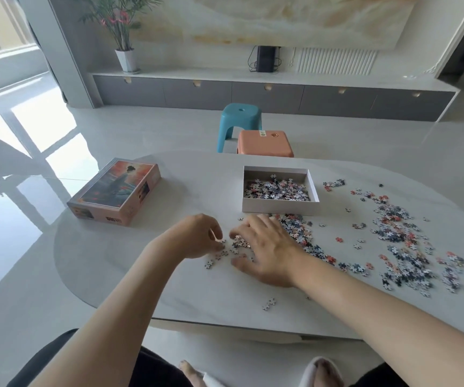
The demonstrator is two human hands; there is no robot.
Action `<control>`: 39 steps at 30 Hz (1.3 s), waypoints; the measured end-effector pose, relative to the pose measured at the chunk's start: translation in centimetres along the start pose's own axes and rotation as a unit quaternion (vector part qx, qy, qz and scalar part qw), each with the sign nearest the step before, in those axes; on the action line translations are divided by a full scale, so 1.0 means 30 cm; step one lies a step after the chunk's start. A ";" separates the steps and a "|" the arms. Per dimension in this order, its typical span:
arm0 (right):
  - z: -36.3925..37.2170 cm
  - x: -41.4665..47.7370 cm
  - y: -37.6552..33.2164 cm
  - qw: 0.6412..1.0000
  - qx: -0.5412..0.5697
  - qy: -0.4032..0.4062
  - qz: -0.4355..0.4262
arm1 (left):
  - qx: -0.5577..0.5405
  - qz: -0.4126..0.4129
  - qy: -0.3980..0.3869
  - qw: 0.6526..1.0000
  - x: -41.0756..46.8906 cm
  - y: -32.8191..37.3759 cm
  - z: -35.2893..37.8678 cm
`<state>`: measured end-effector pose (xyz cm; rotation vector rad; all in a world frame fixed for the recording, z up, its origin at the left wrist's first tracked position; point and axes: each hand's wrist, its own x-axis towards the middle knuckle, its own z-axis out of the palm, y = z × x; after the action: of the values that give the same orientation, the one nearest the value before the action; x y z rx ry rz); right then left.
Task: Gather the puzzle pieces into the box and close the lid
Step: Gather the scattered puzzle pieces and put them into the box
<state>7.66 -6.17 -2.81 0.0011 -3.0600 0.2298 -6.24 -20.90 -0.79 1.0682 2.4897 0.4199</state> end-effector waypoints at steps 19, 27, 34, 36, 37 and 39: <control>-0.034 -0.038 0.209 0.986 -0.021 -0.070 0.152 | -0.002 0.057 0.050 0.997 0.096 0.180 0.082; -0.050 -0.017 0.256 0.983 0.072 -0.066 0.155 | 0.075 0.118 0.044 0.989 0.132 0.178 0.118; -0.079 0.001 0.272 0.976 0.139 -0.037 0.163 | 0.047 0.124 0.057 0.990 0.168 0.243 0.113; -0.075 0.001 0.278 0.974 0.154 -0.029 0.163 | 0.027 0.123 0.045 0.991 0.185 0.244 0.117; -0.076 0.003 0.282 0.973 0.162 -0.026 0.164 | 0.021 0.125 0.042 0.991 0.195 0.246 0.112; -0.083 0.008 0.290 0.969 0.178 -0.018 0.167 | 0.016 0.138 0.044 0.989 0.215 0.254 0.104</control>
<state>7.54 2.80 -1.65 -0.4968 -2.9868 0.8030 -4.10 -10.73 -1.87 1.4432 2.4375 0.5176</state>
